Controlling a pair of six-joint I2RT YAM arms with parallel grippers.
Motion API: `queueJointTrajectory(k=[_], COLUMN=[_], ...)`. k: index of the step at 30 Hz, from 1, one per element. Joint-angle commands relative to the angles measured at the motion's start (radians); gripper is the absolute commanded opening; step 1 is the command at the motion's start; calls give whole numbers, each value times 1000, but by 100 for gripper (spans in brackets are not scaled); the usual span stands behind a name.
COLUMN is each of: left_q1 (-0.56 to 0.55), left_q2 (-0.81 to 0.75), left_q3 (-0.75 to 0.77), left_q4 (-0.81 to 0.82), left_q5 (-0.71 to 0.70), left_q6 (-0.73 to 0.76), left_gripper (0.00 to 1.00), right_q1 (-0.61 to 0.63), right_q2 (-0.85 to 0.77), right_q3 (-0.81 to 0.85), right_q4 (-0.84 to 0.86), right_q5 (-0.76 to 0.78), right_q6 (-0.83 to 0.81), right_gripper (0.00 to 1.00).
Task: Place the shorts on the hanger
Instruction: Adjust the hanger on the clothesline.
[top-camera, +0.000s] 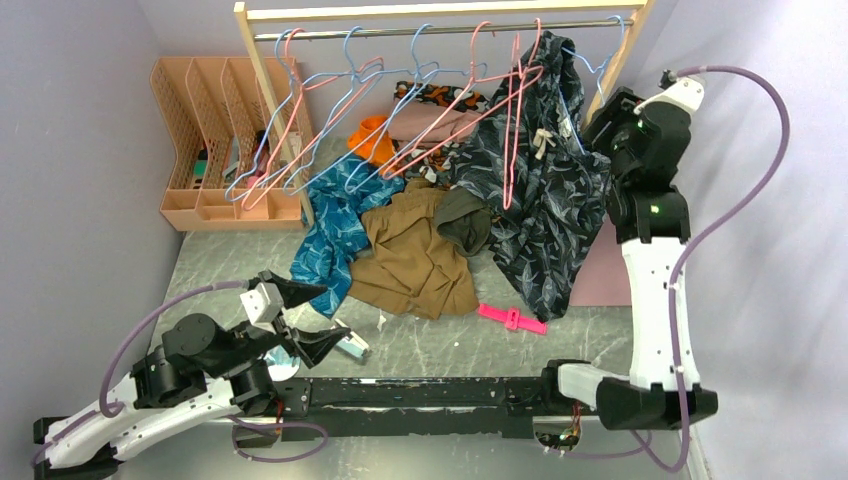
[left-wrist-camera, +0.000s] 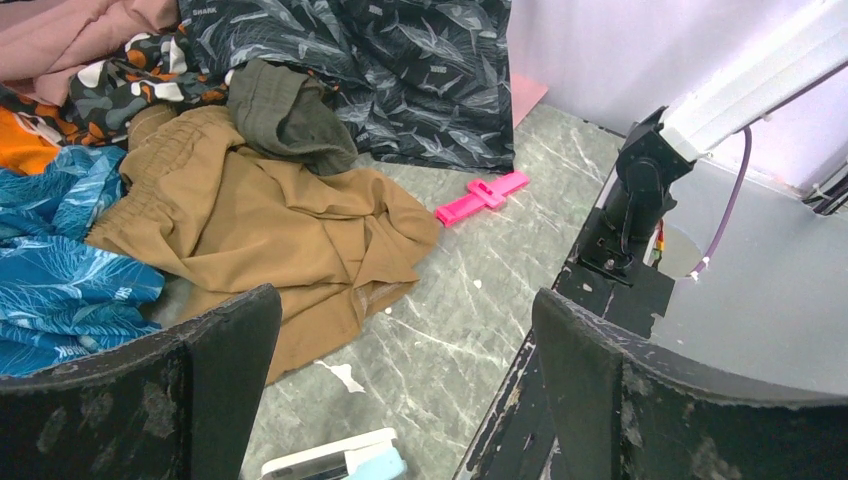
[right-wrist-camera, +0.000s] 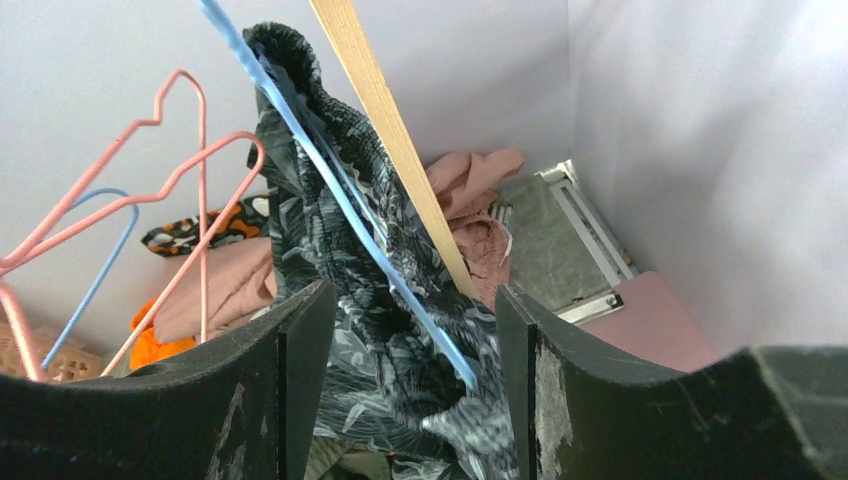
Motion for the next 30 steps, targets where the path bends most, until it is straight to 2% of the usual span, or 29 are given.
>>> queueJointTrajectory(k=[1,6,12,17,21,30], left_q1=[5,5,5,5,5,5], left_q2=[14,8,6,8,10,19], left_q3=[-4,-6,-6,-7,-7,-6], left_q4=[17,15,16,20,21,21], left_q5=[13,11,14,15,12,5], left_q6=[5,3,5,5,4,2], left_gripper=[99,99,100,100,100,100], right_q1=[8,13,23,45,74,116], right_q2=[65,116,127,126,119,101], right_q3=[56,76,91,141,150,116], right_q4=[16,16,11,-2,-5,5], right_q5=[-21,21,52,69,96,165], right_q6=[-23,-43,-62,-86,-115,-185], right_gripper=[63,59,29,14,10,10])
